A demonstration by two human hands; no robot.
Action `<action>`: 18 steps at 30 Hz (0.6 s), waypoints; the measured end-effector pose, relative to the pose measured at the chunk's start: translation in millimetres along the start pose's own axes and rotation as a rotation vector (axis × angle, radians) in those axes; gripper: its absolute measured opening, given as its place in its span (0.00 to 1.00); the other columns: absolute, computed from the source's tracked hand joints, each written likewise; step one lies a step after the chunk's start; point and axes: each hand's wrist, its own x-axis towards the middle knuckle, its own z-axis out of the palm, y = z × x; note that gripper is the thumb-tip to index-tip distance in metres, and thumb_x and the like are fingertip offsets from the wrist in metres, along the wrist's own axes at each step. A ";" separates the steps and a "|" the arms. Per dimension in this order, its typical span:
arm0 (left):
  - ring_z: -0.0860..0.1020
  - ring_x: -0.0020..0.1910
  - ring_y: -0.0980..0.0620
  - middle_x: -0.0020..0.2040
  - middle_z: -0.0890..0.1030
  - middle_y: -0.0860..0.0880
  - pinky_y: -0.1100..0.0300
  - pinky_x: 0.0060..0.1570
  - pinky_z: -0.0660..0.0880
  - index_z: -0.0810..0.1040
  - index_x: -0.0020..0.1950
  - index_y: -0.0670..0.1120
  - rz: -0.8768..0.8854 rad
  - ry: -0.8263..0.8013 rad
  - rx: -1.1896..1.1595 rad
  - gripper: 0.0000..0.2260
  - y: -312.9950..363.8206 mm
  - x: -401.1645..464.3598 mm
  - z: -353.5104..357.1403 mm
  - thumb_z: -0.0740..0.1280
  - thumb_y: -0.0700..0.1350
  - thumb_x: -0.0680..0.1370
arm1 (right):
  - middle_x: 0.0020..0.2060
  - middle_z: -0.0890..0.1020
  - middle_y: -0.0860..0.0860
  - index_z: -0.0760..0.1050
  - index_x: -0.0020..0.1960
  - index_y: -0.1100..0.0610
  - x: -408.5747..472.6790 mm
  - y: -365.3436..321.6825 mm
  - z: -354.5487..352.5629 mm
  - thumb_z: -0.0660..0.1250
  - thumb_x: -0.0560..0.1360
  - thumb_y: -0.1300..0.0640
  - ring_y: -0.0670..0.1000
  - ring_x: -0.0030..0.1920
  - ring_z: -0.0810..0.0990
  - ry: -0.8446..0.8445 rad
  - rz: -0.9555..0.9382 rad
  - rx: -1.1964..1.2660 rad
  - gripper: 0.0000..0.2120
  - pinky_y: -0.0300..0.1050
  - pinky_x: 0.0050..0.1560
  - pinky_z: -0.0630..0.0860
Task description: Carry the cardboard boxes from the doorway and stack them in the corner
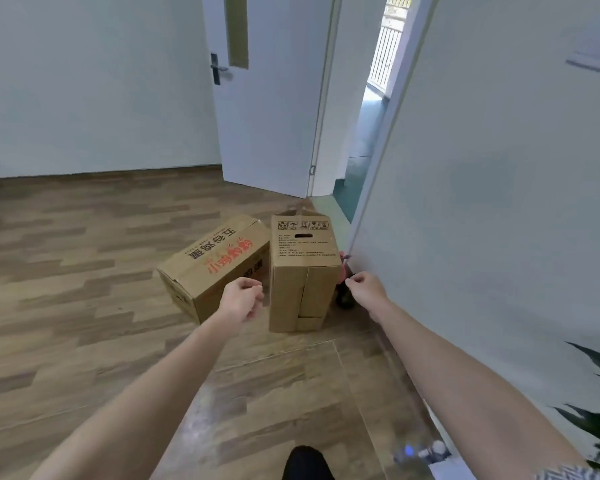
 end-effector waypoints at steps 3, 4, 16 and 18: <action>0.78 0.41 0.49 0.48 0.82 0.44 0.50 0.52 0.80 0.78 0.53 0.46 0.006 0.001 0.095 0.05 29.3 82.1 15.4 0.64 0.38 0.82 | 0.56 0.81 0.54 0.77 0.58 0.56 79.8 -18.0 24.9 0.65 0.82 0.53 0.55 0.53 0.78 -0.013 0.070 0.082 0.09 0.53 0.58 0.77; 0.79 0.42 0.49 0.50 0.82 0.44 0.49 0.54 0.80 0.77 0.54 0.47 0.012 -0.003 0.124 0.05 38.4 110.8 22.6 0.64 0.38 0.82 | 0.56 0.81 0.54 0.76 0.58 0.55 105.7 -23.4 33.9 0.65 0.82 0.54 0.54 0.53 0.78 -0.030 0.081 0.100 0.07 0.52 0.57 0.77; 0.78 0.48 0.48 0.54 0.80 0.43 0.53 0.51 0.80 0.75 0.64 0.45 -0.093 -0.034 0.302 0.11 171.4 429.4 103.5 0.65 0.39 0.82 | 0.58 0.79 0.53 0.74 0.65 0.56 401.6 -107.1 104.5 0.63 0.83 0.52 0.52 0.53 0.76 -0.124 0.218 -0.043 0.14 0.47 0.52 0.74; 0.78 0.51 0.47 0.56 0.80 0.45 0.50 0.54 0.79 0.74 0.65 0.45 -0.114 -0.054 0.321 0.11 178.7 479.1 116.4 0.64 0.40 0.82 | 0.61 0.78 0.55 0.74 0.66 0.58 447.4 -115.4 114.0 0.62 0.83 0.53 0.54 0.55 0.75 -0.127 0.240 -0.040 0.15 0.45 0.52 0.70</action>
